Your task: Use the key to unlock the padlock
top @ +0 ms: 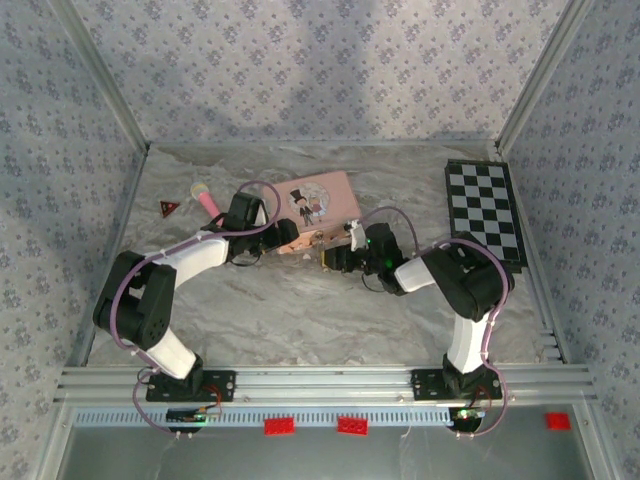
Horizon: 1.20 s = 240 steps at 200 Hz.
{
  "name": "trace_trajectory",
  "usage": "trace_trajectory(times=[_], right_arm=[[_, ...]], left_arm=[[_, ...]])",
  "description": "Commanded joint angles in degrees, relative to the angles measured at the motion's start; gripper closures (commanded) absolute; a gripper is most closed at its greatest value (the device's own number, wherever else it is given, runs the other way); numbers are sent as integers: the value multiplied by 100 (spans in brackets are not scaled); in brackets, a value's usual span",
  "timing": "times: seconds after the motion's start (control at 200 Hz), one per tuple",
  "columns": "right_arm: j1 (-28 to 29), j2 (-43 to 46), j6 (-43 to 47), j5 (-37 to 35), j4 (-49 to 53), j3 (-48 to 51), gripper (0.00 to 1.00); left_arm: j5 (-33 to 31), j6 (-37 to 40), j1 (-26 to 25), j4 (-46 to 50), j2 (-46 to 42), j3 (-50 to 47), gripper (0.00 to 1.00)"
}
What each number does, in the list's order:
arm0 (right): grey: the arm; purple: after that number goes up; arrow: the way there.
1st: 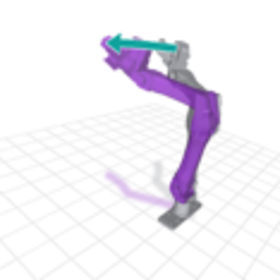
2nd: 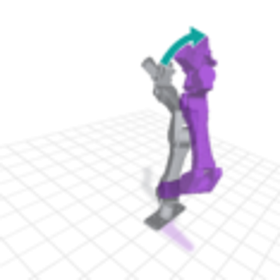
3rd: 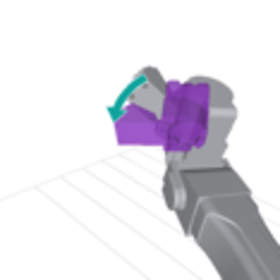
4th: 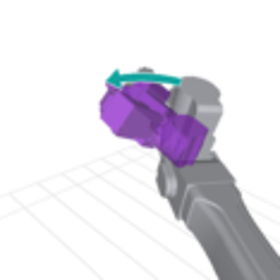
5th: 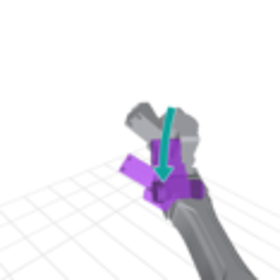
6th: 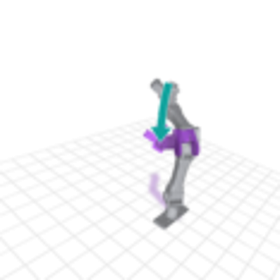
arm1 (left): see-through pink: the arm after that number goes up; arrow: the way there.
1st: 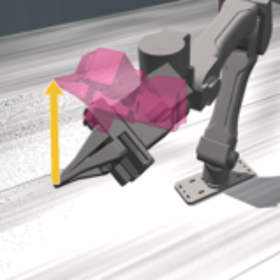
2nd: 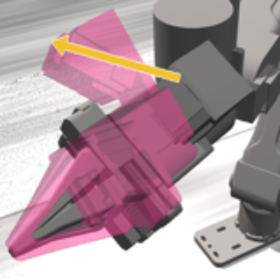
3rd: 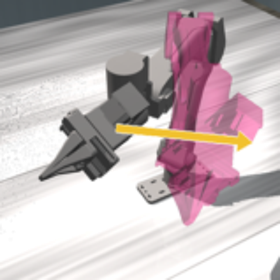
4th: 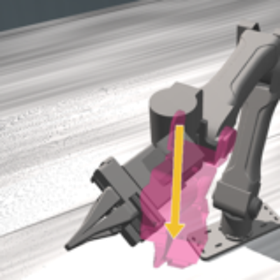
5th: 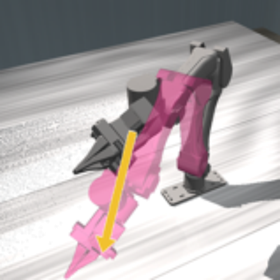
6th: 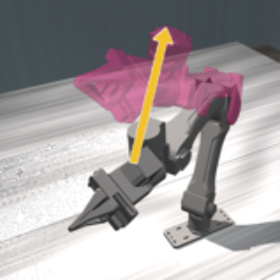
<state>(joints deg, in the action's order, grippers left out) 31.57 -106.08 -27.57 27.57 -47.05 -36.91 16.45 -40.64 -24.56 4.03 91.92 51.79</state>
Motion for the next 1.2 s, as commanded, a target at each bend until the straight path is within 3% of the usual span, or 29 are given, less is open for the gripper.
trace_trajectory(times=[0.0,0.485,0.934,1.194], right_arm=[[-29,-62,32,91,-164,-62,64],[-13,-423,-83,148,-173,-396,72],[100,-511,-271,176,-283,-348,85],[126,-413,-656,-314,-743,-26,92]], left_arm=[[-29,-66,-58,133,-14,-134,20],[-11,-119,-58,63,-29,-204,20],[-47,-154,-61,19,-34,-249,20],[-10,-239,-66,-58,10,-269,20]])
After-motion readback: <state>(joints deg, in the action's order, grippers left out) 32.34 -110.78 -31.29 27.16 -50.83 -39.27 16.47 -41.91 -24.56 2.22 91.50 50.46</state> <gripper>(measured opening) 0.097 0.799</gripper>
